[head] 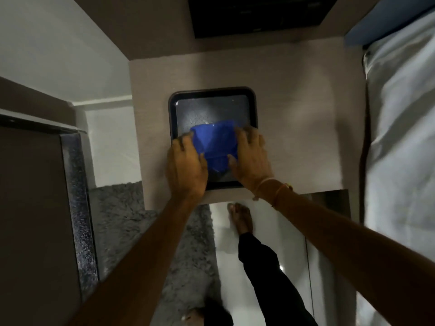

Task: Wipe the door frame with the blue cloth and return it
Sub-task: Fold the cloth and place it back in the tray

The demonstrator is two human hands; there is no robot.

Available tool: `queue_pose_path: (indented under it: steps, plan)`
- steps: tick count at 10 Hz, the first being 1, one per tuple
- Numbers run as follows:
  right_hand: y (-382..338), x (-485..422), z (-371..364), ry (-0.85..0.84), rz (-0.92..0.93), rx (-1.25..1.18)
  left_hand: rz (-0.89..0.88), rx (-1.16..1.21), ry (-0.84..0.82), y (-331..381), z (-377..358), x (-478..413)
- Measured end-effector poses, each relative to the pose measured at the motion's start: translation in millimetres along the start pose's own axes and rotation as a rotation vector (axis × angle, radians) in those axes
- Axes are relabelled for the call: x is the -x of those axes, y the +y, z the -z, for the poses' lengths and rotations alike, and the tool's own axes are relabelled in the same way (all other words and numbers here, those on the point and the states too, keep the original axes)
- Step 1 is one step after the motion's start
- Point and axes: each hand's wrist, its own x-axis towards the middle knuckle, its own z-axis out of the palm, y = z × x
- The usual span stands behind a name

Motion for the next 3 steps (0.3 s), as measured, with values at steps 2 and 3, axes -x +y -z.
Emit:
queue_pose_path:
  steps: [2, 3]
  plan:
    - [11.5, 15.1, -22.2, -0.207, 0.223, 0.3, -0.284, -0.405, -0.449, -13.4, -17.4, 13.2]
    - [8.8, 22.5, -18.1, -0.287, 0.194, 0.395, -0.259, -0.383, -0.467, -9.6, -8.8, 16.4]
